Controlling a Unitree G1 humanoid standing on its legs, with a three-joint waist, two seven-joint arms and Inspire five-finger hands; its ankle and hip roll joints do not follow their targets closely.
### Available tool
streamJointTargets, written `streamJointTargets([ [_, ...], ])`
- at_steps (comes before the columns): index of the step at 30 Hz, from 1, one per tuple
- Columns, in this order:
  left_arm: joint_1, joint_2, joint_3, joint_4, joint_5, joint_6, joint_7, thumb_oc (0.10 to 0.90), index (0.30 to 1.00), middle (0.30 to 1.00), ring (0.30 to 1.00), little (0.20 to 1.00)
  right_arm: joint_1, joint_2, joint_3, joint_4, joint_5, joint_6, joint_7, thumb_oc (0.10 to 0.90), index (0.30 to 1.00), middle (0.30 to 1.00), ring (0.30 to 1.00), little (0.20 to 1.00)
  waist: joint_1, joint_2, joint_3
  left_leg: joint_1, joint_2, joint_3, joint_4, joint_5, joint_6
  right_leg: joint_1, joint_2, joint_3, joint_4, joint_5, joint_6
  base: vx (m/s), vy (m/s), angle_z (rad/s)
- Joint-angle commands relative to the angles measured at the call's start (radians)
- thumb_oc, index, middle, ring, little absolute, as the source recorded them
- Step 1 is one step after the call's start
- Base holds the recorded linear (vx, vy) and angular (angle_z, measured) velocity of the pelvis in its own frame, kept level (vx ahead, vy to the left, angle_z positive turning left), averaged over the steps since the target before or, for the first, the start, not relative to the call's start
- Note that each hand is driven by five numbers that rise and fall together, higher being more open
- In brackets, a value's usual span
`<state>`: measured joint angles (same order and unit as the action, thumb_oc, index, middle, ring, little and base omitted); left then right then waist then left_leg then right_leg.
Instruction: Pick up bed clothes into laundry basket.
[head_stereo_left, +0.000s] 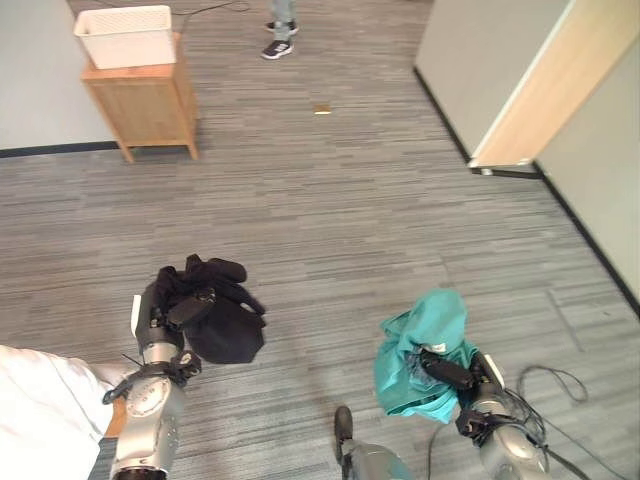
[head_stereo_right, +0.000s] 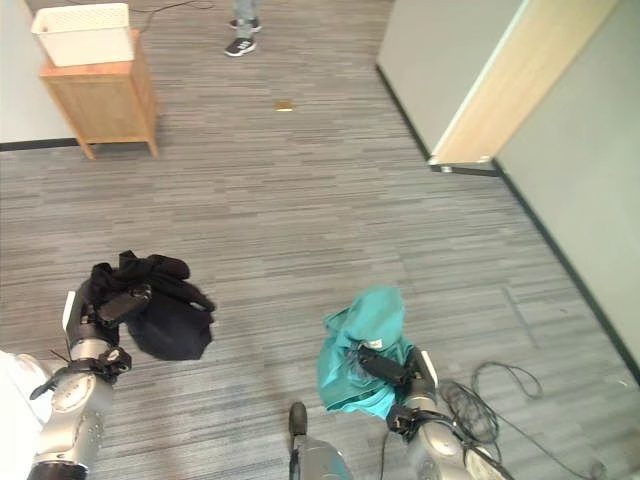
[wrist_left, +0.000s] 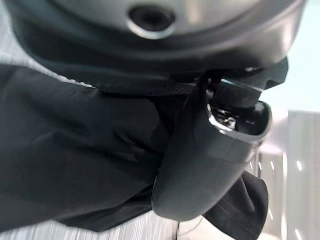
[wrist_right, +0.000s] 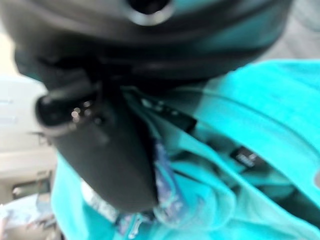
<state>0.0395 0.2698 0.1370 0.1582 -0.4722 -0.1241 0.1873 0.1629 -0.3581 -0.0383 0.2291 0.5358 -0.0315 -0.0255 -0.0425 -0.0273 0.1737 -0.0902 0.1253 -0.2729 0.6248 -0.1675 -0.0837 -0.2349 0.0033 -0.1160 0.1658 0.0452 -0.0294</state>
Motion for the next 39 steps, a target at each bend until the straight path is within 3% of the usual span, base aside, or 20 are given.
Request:
streamJointTargets([
  [1, -0.016, 0.114, 0.051, -0.157, 0.009, -0.095, -0.001, 0.4, 0.3, 0.3, 0.3, 0.3, -0.1, -0.072, -0.06, -0.116, 0.032, -0.119, -0.012, 0.4, 0.3, 0.3, 0.3, 0.3, 0.023, -0.07, -0.022, 0.033, -0.016, 0.042, 0.092, 0.362, 0.043, 0.076, -0.05, 0.061, -0.063, -0.019, 0.089, 0.41, -0.407, -0.13],
  [3, -0.016, 0.116, 0.036, -0.163, 0.039, -0.065, -0.016, 0.4, 0.3, 0.3, 0.3, 0.3, -0.132, -0.088, -0.068, -0.121, 0.047, -0.109, -0.018, 0.4, 0.3, 0.3, 0.3, 0.3, 0.083, -0.079, -0.005, -0.1, -0.141, 0.061, 0.143, 0.259, 0.055, 0.169, -0.04, 0.1, -0.075, -0.054, 0.08, 0.54, -0.259, 0.01],
  [7, -0.012, 0.119, 0.013, -0.17, 0.034, -0.064, -0.031, 0.4, 0.3, 0.3, 0.3, 0.3, -0.155, -0.087, -0.058, -0.143, 0.058, -0.114, -0.013, 0.4, 0.3, 0.3, 0.3, 0.3, 0.132, -0.077, -0.012, -0.22, -0.208, 0.104, -0.067, 0.208, 0.057, 0.259, -0.023, 0.13, -0.113, -0.095, 0.081, 0.52, -0.117, -0.12],
  [10, -0.008, 0.13, -0.027, -0.179, 0.07, -0.063, -0.046, 0.4, 0.3, 0.3, 0.3, 0.3, -0.194, -0.073, 0.015, -0.137, 0.025, -0.118, -0.004, 0.4, 0.3, 0.3, 0.3, 0.3, 0.199, -0.037, -0.073, -0.218, -0.246, 0.132, -0.596, 0.293, 0.069, 0.393, 0.049, 0.166, -0.157, -0.168, 0.079, 0.91, -0.025, -0.25],
  [11, -0.005, 0.132, -0.036, -0.183, 0.094, -0.062, -0.045, 0.4, 0.3, 0.3, 0.3, 0.3, -0.197, -0.066, 0.036, -0.136, 0.005, -0.112, 0.004, 0.4, 0.3, 0.3, 0.3, 0.3, 0.214, -0.036, -0.089, -0.21, -0.26, 0.143, -0.666, 0.325, 0.062, 0.436, 0.05, 0.181, -0.163, -0.196, 0.077, 1.02, 0.032, -0.37],
  [14, -0.002, 0.126, -0.038, -0.181, 0.092, -0.062, -0.045, 0.4, 0.3, 0.3, 0.3, 0.3, -0.206, -0.049, 0.064, -0.146, -0.024, -0.095, 0.025, 0.4, 0.3, 0.3, 0.3, 0.3, 0.227, -0.05, -0.109, -0.203, -0.261, 0.196, -0.667, 0.354, 0.057, 0.505, 0.024, 0.19, -0.148, -0.249, 0.087, 0.61, 0.075, -0.6],
  [16, -0.007, 0.116, -0.064, -0.163, 0.078, -0.066, -0.037, 0.4, 0.3, 0.3, 0.3, 0.3, -0.217, -0.027, 0.106, -0.165, -0.049, -0.086, 0.039, 0.4, 0.3, 0.3, 0.3, 0.3, 0.229, -0.074, -0.131, -0.197, -0.259, 0.233, -0.611, 0.336, 0.089, 0.515, -0.032, 0.166, -0.077, -0.244, 0.118, 0.57, 0.134, -0.3],
  [17, -0.006, 0.116, -0.069, -0.16, 0.082, -0.064, -0.032, 0.4, 0.3, 0.3, 0.3, 0.3, -0.217, -0.019, 0.112, -0.166, -0.063, -0.079, 0.043, 0.4, 0.3, 0.3, 0.3, 0.3, 0.235, -0.096, -0.14, -0.206, -0.278, 0.219, -0.571, 0.313, 0.109, 0.485, -0.066, 0.157, 0.008, -0.181, 0.143, 0.61, 0.166, -0.12],
  [18, -0.011, 0.112, -0.081, -0.149, 0.082, -0.055, -0.027, 0.4, 0.3, 0.3, 0.3, 0.3, -0.223, -0.006, 0.131, -0.15, -0.069, -0.081, 0.046, 0.4, 0.3, 0.3, 0.3, 0.3, 0.233, -0.115, -0.146, -0.187, -0.289, 0.212, -0.561, 0.296, 0.124, 0.435, -0.094, 0.158, 0.177, -0.011, 0.186, 0.63, 0.199, -0.18],
  [20, -0.015, 0.117, -0.078, -0.155, 0.079, -0.039, -0.012, 0.4, 0.3, 0.3, 0.3, 0.3, -0.234, 0.026, 0.155, -0.143, -0.057, -0.078, 0.055, 0.4, 0.3, 0.3, 0.3, 0.3, 0.221, -0.076, -0.12, -0.087, -0.262, 0.186, -0.57, 0.248, 0.147, 0.314, -0.096, 0.14, 0.518, 0.202, 0.202, 0.77, 0.294, -0.12],
  [21, 0.001, 0.125, -0.063, -0.163, 0.084, -0.037, -0.015, 0.4, 0.3, 0.3, 0.3, 0.3, -0.223, 0.029, 0.169, -0.131, -0.077, -0.074, 0.057, 0.4, 0.3, 0.3, 0.3, 0.3, 0.175, -0.012, -0.075, 0.02, -0.216, 0.154, -0.591, 0.212, 0.168, 0.137, -0.046, 0.112, 0.844, 0.145, 0.2, 0.82, 0.313, 0.14],
  [24, 0.005, 0.124, -0.054, -0.152, 0.089, -0.027, -0.017, 0.4, 0.3, 0.3, 0.3, 0.3, -0.211, 0.03, 0.162, -0.113, -0.086, -0.066, 0.051, 0.4, 0.3, 0.3, 0.3, 0.3, 0.145, 0.025, -0.054, 0.088, -0.188, 0.104, -0.611, 0.205, 0.175, 0.001, -0.008, 0.112, 0.994, 0.061, 0.167, 0.57, 0.043, 0.65],
  [26, 0.017, 0.14, -0.043, -0.151, 0.103, -0.025, -0.04, 0.4, 0.3, 0.3, 0.3, 0.3, -0.14, 0.023, 0.123, -0.12, -0.075, -0.054, 0.066, 0.4, 0.3, 0.3, 0.3, 0.3, 0.1, 0.019, -0.045, 0.186, -0.179, 0.033, -0.637, 0.182, 0.163, -0.131, -0.027, 0.112, 0.814, -0.016, 0.145, 0.98, -0.178, 0.63],
  [28, 0.015, 0.146, -0.04, -0.14, 0.09, -0.03, -0.049, 0.4, 0.3, 0.3, 0.3, 0.3, -0.117, 0.008, 0.088, -0.113, -0.066, -0.051, 0.066, 0.4, 0.3, 0.3, 0.3, 0.3, 0.069, 0.008, -0.053, 0.258, -0.168, -0.014, -0.656, 0.15, 0.136, -0.142, -0.077, 0.094, 0.511, -0.016, 0.154, 0.68, -0.189, 1.26],
  [29, 0.015, 0.146, -0.04, -0.139, 0.089, -0.03, -0.049, 0.4, 0.3, 0.3, 0.3, 0.3, -0.117, 0.008, 0.088, -0.113, -0.066, -0.051, 0.066, 0.4, 0.3, 0.3, 0.3, 0.3, 0.064, 0.016, -0.052, 0.258, -0.16, -0.02, -0.657, 0.154, 0.134, -0.131, -0.074, 0.084, 0.491, -0.005, 0.153, 0.61, -0.203, 0.97],
  [32, -0.003, 0.149, -0.029, -0.103, 0.08, -0.038, -0.039, 0.4, 0.3, 0.3, 0.3, 0.3, -0.095, -0.01, 0.042, -0.094, -0.066, -0.055, 0.054, 0.4, 0.3, 0.3, 0.3, 0.3, 0.023, -0.002, -0.066, 0.38, -0.106, -0.066, -0.671, 0.075, 0.08, -0.116, -0.09, 0.056, -0.157, 0.047, 0.219, 0.87, -0.29, 0.73],
  [33, 0.004, 0.147, -0.02, -0.104, 0.077, -0.038, -0.039, 0.4, 0.3, 0.3, 0.3, 0.3, -0.078, -0.02, 0.026, -0.098, -0.072, -0.047, 0.049, 0.4, 0.3, 0.3, 0.3, 0.3, 0.013, -0.007, -0.07, 0.399, -0.087, -0.071, -0.66, 0.057, 0.062, -0.083, -0.099, 0.042, -0.238, 0.076, 0.245, 0.88, -0.363, 0.49],
  [36, 0.005, 0.134, -0.021, -0.084, 0.063, -0.046, -0.045, 0.4, 0.3, 0.3, 0.3, 0.3, -0.065, -0.02, 0.007, -0.081, -0.045, -0.052, 0.042, 0.4, 0.3, 0.3, 0.3, 0.3, 0.009, -0.042, -0.1, 0.413, -0.007, -0.065, -0.582, 0.093, 0.0, -0.051, -0.098, 0.054, -0.179, 0.113, 0.252, 0.74, -0.403, 0.38],
  [37, 0.01, 0.125, -0.023, -0.076, 0.059, -0.044, -0.046, 0.4, 0.3, 0.3, 0.3, 0.3, -0.054, -0.019, -0.001, -0.088, -0.027, -0.058, 0.045, 0.4, 0.3, 0.3, 0.3, 0.3, 0.002, -0.035, -0.11, 0.408, 0.03, -0.042, -0.524, 0.149, -0.025, -0.064, -0.086, 0.058, -0.101, 0.094, 0.235, 0.74, -0.384, 0.51],
  [39, -0.005, 0.111, -0.024, -0.058, 0.019, -0.037, -0.038, 0.4, 0.3, 0.3, 0.3, 0.3, -0.056, -0.029, -0.008, -0.104, -0.005, -0.067, 0.042, 0.4, 0.3, 0.3, 0.3, 0.3, -0.023, -0.031, -0.102, 0.322, 0.083, 0.032, -0.316, 0.372, -0.042, -0.052, -0.095, 0.052, -0.032, 0.059, 0.204, 0.82, -0.438, 0.6],
])
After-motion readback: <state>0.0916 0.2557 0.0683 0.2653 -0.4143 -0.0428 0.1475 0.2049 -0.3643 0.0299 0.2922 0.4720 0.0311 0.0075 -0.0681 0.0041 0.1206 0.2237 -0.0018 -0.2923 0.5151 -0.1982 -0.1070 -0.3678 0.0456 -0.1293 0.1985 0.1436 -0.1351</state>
